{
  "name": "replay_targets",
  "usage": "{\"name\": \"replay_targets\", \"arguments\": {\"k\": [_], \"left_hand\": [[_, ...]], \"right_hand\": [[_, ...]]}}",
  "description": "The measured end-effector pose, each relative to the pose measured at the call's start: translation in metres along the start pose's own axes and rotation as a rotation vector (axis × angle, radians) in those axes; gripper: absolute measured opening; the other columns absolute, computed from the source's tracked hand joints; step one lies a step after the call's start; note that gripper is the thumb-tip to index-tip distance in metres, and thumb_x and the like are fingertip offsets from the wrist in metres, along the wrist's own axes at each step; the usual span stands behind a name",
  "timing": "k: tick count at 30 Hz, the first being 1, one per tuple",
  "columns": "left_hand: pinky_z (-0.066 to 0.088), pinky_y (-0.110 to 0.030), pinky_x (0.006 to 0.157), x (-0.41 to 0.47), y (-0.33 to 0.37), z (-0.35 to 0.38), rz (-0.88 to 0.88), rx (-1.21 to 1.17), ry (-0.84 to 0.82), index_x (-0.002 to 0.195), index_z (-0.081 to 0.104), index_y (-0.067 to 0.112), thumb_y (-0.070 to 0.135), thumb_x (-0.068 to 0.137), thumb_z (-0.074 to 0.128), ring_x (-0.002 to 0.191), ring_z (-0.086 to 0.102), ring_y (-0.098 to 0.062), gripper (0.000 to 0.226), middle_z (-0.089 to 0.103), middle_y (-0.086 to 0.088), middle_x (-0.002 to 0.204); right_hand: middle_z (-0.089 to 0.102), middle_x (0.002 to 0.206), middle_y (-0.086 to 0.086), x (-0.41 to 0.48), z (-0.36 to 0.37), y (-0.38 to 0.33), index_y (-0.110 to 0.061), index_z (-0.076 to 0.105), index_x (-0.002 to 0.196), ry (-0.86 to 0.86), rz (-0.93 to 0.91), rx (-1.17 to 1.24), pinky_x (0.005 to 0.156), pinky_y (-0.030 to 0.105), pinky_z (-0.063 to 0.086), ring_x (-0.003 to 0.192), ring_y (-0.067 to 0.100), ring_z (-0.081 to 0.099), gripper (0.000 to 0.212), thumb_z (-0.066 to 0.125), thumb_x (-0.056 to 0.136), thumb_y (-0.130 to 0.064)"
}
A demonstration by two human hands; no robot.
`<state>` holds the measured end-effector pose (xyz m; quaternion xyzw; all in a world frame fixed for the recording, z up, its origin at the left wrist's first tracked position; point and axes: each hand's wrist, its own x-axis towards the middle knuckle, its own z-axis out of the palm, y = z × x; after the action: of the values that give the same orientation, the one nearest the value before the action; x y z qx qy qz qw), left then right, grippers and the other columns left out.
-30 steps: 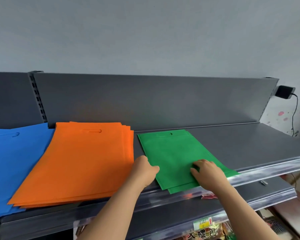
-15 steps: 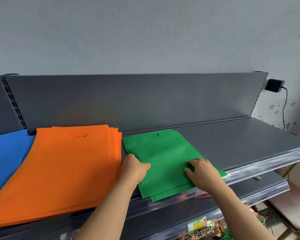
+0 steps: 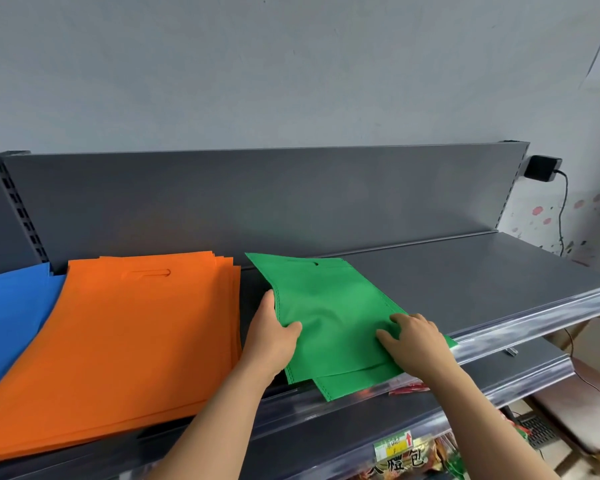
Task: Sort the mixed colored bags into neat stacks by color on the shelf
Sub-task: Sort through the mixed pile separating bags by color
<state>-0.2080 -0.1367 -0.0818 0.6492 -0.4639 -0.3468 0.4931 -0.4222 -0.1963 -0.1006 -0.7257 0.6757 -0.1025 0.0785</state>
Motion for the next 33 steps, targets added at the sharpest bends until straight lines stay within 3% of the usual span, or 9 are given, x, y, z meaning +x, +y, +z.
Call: {"name": "replay_targets", "arguments": {"k": [3,7,11,13,18,22,25,29,33], "left_hand": [[0.051,-0.03,0.091,-0.004,0.008,-0.011,0.105,-0.019,0.02,0.138,0.037,0.034,-0.002,0.087,0.057,0.107,0.058,-0.005,0.065,0.058,0.015,0.121],[0.046,-0.015,0.077,-0.016,0.018,-0.042,0.169,-0.095,0.037,0.146,0.024,0.035,-0.005,0.088,0.057,0.105,0.055,0.0,0.077,0.053,0.016,0.126],[0.051,-0.027,0.087,-0.027,0.016,-0.083,0.182,-0.163,0.091,0.146,0.023,0.035,-0.007,0.087,0.057,0.106,0.061,-0.004,0.079,0.058,0.013,0.123],[0.054,-0.032,0.085,-0.033,0.013,-0.107,0.162,-0.133,0.127,0.141,0.032,0.032,-0.005,0.087,0.057,0.098,0.065,-0.008,0.07,0.064,0.011,0.113],[0.053,-0.026,0.071,-0.056,0.003,-0.173,0.143,-0.064,0.256,0.113,0.056,0.024,0.0,0.085,0.06,0.091,0.066,-0.012,0.037,0.067,0.008,0.102],[0.046,-0.009,0.059,-0.077,-0.004,-0.233,0.127,0.001,0.412,0.148,0.024,0.032,0.01,0.088,0.06,0.073,0.055,0.004,0.073,0.043,0.012,0.143],[0.036,-0.007,0.051,-0.099,-0.009,-0.28,0.071,0.025,0.475,0.152,0.009,0.031,0.01,0.091,0.057,0.064,0.042,0.01,0.08,0.032,0.008,0.149],[0.032,-0.021,0.087,-0.128,-0.023,-0.346,0.073,0.041,0.528,0.152,0.012,0.029,0.011,0.091,0.058,0.112,0.04,0.0,0.078,0.023,0.007,0.156],[0.034,-0.026,0.096,-0.16,-0.039,-0.41,0.093,0.042,0.57,0.151,0.015,0.03,0.01,0.089,0.061,0.131,0.038,-0.01,0.079,0.028,0.008,0.154]], "right_hand": [[0.043,0.14,0.01,-0.004,-0.001,-0.003,-0.014,0.039,0.139,-0.019,0.008,0.073,0.106,0.041,0.034,0.128,0.031,0.039,0.058,0.042,0.094,-0.05],[0.043,0.139,0.012,-0.009,0.004,-0.017,-0.014,0.031,0.141,-0.033,0.032,0.166,0.11,0.045,0.03,0.13,0.033,0.037,0.066,0.037,0.091,-0.059],[0.05,0.132,0.012,-0.019,-0.002,-0.049,-0.012,0.037,0.135,-0.001,0.013,0.528,0.094,0.039,0.042,0.112,0.026,0.05,0.058,0.047,0.092,-0.049],[0.049,0.135,0.009,-0.028,-0.006,-0.071,-0.01,0.037,0.139,0.048,-0.035,0.614,0.091,0.033,0.042,0.114,0.021,0.05,0.059,0.053,0.092,-0.042],[0.051,0.131,0.006,-0.053,-0.012,-0.137,-0.013,0.042,0.137,0.183,-0.157,0.644,0.093,0.029,0.038,0.117,0.021,0.049,0.053,0.06,0.09,-0.029],[0.053,0.129,0.005,-0.084,-0.016,-0.2,-0.014,0.042,0.137,0.254,-0.268,0.669,0.095,0.03,0.038,0.118,0.021,0.048,0.051,0.059,0.089,-0.018],[0.051,0.132,0.004,-0.112,-0.016,-0.249,-0.014,0.041,0.138,0.279,-0.329,0.693,0.095,0.026,0.034,0.121,0.021,0.047,0.052,0.058,0.089,-0.014],[0.053,0.131,0.004,-0.148,-0.01,-0.309,-0.013,0.043,0.138,0.266,-0.41,0.706,0.092,0.021,0.032,0.12,0.02,0.048,0.051,0.059,0.089,-0.012],[0.051,0.134,0.003,-0.186,0.001,-0.364,-0.014,0.04,0.14,0.22,-0.457,0.734,0.096,0.023,0.033,0.122,0.019,0.046,0.052,0.058,0.091,-0.013]]}}
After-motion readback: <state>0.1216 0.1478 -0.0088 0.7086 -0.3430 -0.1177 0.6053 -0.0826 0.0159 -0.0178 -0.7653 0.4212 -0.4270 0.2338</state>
